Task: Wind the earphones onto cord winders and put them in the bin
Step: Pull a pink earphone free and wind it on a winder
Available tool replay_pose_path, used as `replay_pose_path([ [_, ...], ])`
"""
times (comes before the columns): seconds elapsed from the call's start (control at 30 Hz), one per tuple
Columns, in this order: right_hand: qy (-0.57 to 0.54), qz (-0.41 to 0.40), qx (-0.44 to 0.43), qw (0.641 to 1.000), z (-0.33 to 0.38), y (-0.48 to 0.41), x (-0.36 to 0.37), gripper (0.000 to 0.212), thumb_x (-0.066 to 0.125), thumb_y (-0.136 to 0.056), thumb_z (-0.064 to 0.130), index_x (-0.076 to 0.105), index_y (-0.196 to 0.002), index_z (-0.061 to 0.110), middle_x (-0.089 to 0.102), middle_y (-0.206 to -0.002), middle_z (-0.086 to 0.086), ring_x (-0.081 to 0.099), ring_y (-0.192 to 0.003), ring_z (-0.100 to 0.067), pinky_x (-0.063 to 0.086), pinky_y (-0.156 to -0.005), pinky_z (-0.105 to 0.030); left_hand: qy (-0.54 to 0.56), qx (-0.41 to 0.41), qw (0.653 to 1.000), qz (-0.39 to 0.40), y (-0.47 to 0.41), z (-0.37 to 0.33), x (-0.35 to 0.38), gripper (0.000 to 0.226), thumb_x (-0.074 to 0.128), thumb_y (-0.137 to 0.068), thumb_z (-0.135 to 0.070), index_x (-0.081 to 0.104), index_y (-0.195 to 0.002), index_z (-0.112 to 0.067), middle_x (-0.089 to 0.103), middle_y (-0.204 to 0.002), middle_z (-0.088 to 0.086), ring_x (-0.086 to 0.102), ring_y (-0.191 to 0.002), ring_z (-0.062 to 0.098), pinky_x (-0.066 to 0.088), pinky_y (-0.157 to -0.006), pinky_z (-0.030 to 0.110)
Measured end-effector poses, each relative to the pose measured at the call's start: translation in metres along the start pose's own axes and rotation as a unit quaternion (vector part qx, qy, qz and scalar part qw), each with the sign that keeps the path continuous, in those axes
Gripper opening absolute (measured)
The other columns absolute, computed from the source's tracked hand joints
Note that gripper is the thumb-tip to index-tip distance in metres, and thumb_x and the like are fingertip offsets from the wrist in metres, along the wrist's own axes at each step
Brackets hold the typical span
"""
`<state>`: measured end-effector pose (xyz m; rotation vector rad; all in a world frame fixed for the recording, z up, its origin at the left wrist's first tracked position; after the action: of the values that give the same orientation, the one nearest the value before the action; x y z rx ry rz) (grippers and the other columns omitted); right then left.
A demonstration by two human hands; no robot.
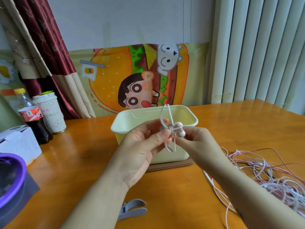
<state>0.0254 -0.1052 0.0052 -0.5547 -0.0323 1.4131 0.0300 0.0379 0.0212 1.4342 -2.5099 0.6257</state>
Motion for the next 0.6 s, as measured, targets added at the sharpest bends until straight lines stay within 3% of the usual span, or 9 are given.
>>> replay_pose_path([
  [0.07, 0.028, -0.008, -0.022, 0.999, 0.001, 0.001, 0.004, 0.025, 0.066, -0.086, 0.031, 0.07, -0.073, 0.01, 0.039, -0.048, 0.008, 0.03, -0.047, -0.004, 0.025, -0.047, -0.016, 0.016, 0.007, 0.999, -0.042, -0.003, 0.0, -0.008, 0.027, 0.07, -0.073, -0.011, 0.072, -0.099, -0.008, 0.073, -0.106, 0.014, 0.07, -0.097, 0.023, 0.058, -0.075, 0.025],
  [0.17, 0.132, 0.021, -0.07, 0.989, 0.008, 0.005, 0.013, 0.02, 0.063, -0.089, 0.027, 0.068, -0.077, 0.012, 0.047, -0.05, 0.013, 0.043, -0.05, -0.002, 0.034, -0.05, -0.013, 0.006, 0.008, 0.993, -0.116, -0.004, 0.002, -0.021, 0.035, 0.063, -0.078, -0.012, 0.067, -0.111, -0.003, 0.073, -0.108, 0.013, 0.07, -0.1, 0.019, 0.059, -0.081, 0.027],
  [0.33, 0.23, 0.129, -0.046, 0.963, 0.008, 0.009, 0.022, 0.02, 0.054, -0.095, 0.032, 0.071, -0.104, 0.027, 0.069, -0.087, 0.011, 0.058, -0.075, -0.002, 0.045, -0.066, -0.016, 0.001, -0.007, 0.983, -0.182, -0.003, 0.006, -0.035, 0.029, 0.065, -0.076, -0.016, 0.071, -0.105, -0.013, 0.076, -0.101, 0.005, 0.07, -0.093, 0.008, 0.054, -0.073, 0.02],
  [0.47, 0.234, 0.161, -0.027, 0.958, 0.008, 0.01, 0.021, 0.02, 0.055, -0.095, 0.028, 0.072, -0.104, 0.025, 0.072, -0.095, 0.008, 0.063, -0.085, -0.006, 0.051, -0.079, -0.026, 0.058, -0.043, 0.975, -0.212, -0.004, 0.015, -0.035, 0.043, 0.067, -0.073, -0.016, 0.069, -0.115, -0.006, 0.072, -0.114, 0.012, 0.064, -0.099, 0.014, 0.053, -0.086, 0.026],
  [0.6, 0.253, 0.196, -0.033, 0.947, 0.009, 0.014, 0.026, 0.023, 0.053, -0.096, 0.027, 0.071, -0.109, 0.024, 0.071, -0.101, 0.01, 0.063, -0.087, -0.007, 0.05, -0.078, -0.021, 0.107, -0.065, 0.963, -0.24, -0.003, 0.021, -0.038, 0.043, 0.068, -0.076, -0.015, 0.068, -0.118, -0.006, 0.068, -0.121, 0.012, 0.065, -0.087, 0.01, 0.056, -0.067, 0.019],
])
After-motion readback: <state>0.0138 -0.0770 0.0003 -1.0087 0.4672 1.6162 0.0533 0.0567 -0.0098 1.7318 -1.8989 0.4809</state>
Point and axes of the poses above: each hand's wrist, its own y-axis away from the middle knuckle, its own x-axis out of the palm, z = x × y, the point moved 4 cm from there along -y, towards the middle knuckle
